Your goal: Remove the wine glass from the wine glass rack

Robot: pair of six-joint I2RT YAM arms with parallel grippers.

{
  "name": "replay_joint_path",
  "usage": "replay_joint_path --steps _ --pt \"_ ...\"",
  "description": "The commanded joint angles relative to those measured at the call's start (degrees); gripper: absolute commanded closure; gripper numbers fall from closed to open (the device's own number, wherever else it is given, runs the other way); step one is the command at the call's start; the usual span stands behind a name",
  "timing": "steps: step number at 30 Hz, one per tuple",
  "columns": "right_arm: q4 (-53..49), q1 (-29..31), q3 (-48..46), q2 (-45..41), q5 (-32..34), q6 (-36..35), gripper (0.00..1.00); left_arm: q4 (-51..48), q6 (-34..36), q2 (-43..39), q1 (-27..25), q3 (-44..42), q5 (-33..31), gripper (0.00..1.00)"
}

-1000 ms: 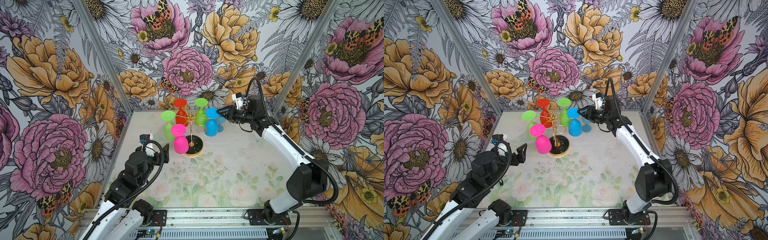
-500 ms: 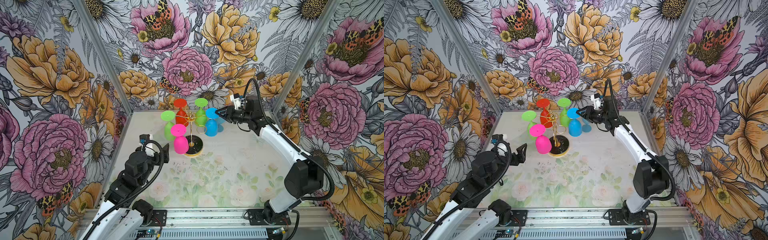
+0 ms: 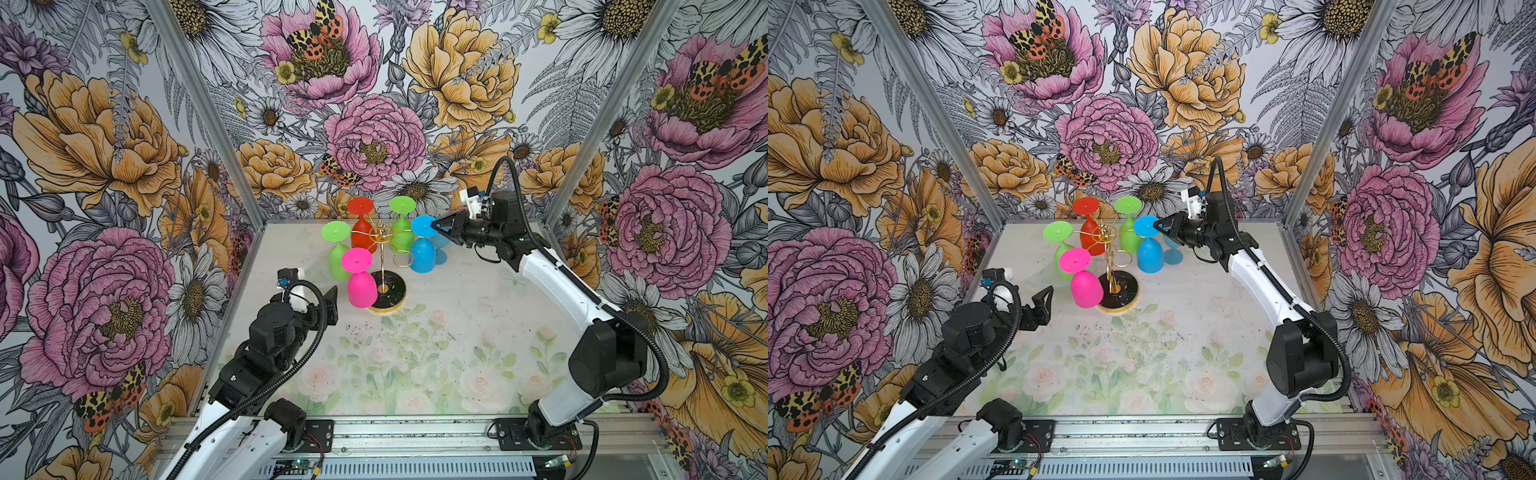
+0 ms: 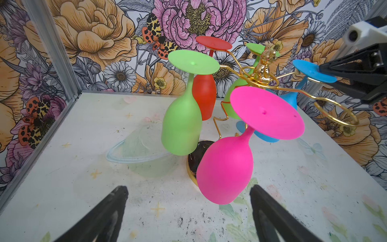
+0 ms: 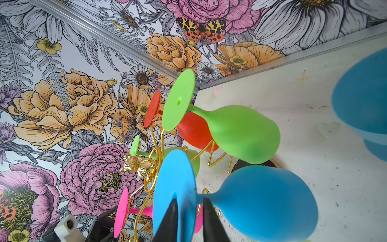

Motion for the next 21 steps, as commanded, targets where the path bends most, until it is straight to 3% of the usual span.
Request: replay_joint_path --steps 1,21 --pt "2.21 0.43 0.28 0.67 -0.78 0.46 0.80 1.05 -0.62 -0.73 0.47 -1.01 1.00 0.07" --pt "3.56 0.71 0.37 -0.55 -1.57 1.71 0.93 0.98 -0.51 -1.07 0.48 -1.01 1.00 0.07"
